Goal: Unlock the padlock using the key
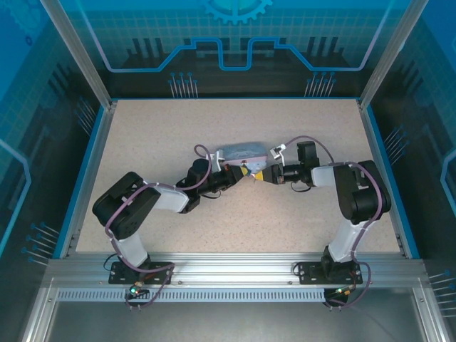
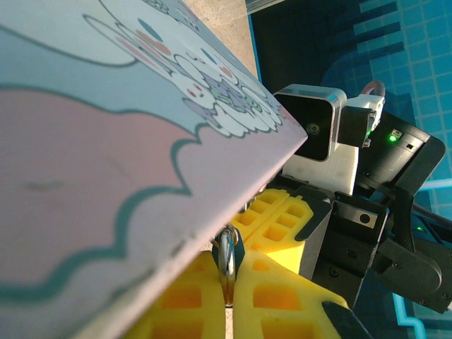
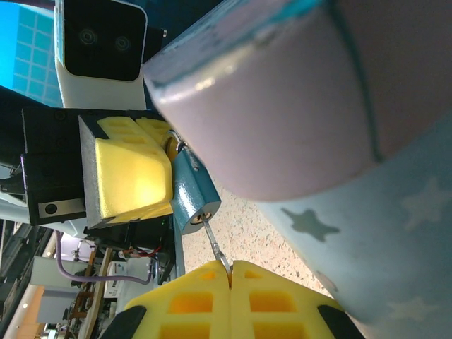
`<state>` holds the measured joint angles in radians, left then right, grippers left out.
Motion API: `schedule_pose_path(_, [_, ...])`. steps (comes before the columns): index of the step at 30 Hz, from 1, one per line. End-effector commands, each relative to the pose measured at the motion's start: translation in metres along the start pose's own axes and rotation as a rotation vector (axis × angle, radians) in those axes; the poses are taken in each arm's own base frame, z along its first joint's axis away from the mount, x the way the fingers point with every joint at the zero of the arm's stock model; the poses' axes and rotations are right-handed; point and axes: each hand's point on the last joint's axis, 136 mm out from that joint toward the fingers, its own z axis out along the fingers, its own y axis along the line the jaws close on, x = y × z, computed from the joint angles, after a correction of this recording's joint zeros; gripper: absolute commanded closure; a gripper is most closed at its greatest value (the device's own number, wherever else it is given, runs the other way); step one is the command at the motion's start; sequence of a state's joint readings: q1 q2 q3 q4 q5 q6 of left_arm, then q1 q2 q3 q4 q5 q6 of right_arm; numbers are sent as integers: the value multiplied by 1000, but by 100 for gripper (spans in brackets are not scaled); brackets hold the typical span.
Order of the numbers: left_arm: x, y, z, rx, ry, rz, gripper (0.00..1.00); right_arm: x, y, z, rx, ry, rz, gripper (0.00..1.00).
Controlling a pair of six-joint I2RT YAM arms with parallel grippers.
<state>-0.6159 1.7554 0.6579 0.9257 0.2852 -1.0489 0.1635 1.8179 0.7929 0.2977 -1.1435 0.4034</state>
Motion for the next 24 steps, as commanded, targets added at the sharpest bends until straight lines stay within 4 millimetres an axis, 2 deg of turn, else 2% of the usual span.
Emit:
schedule_pose_path(1, [27, -67, -1, 240, 131, 88, 100, -12, -6, 7, 28, -24, -62, 100])
schedule_pose_path(9, [29, -65, 0, 242, 142, 86, 100, -13, -4, 6, 20, -27, -65, 100])
schedule_pose_path(16, [35, -62, -4, 244, 165, 85, 100, -18, 14, 4, -48, -18, -111, 100])
schedule_pose_path(20, [37, -67, -5, 270, 177, 79, 100, -18, 25, 3, -81, -5, -146, 100])
schedule_pose_path(24, [36, -70, -5, 300, 173, 31, 100, -15, 20, 3, -59, -6, -160, 100])
